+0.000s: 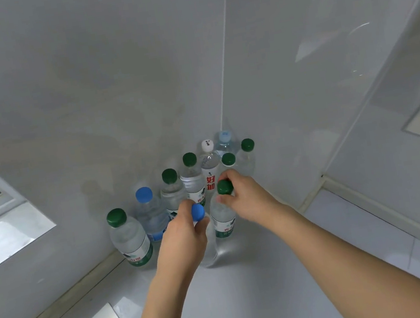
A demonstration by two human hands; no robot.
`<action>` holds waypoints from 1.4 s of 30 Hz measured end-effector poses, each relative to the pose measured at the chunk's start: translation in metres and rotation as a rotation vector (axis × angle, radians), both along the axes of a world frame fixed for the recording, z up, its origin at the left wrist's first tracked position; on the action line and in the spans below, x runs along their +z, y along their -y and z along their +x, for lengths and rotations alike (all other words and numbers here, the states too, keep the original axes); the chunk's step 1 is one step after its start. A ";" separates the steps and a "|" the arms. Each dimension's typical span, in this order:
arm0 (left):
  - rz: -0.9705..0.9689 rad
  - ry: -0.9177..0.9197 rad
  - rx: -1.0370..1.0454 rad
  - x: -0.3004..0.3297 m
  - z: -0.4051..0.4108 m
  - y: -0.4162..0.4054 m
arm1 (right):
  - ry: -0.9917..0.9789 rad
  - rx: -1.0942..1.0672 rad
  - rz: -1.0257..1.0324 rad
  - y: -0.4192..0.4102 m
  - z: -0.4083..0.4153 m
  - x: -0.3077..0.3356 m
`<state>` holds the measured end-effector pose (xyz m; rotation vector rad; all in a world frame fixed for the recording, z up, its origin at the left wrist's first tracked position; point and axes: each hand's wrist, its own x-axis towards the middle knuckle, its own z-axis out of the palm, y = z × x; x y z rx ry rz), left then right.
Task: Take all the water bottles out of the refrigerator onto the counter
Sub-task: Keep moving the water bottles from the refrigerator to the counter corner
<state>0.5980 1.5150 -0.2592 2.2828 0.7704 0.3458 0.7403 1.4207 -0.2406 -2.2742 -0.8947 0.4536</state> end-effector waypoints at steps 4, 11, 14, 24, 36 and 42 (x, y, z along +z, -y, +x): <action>0.032 0.035 0.018 -0.005 0.016 -0.004 | 0.044 0.054 0.031 -0.018 0.012 -0.006; 0.066 0.059 0.049 -0.011 0.037 -0.015 | 0.102 0.068 0.048 -0.034 0.030 -0.013; 0.086 0.071 0.047 -0.014 0.040 -0.022 | 0.114 0.077 0.056 -0.037 0.034 -0.016; 0.129 0.093 0.067 -0.024 0.046 -0.026 | 0.104 0.066 0.142 -0.033 0.031 -0.029; 0.191 -0.008 0.033 -0.009 0.037 -0.021 | -0.059 -0.047 0.156 0.013 -0.006 -0.018; 0.337 0.034 -0.056 0.022 0.018 0.008 | 0.103 -0.086 0.005 0.081 -0.034 0.009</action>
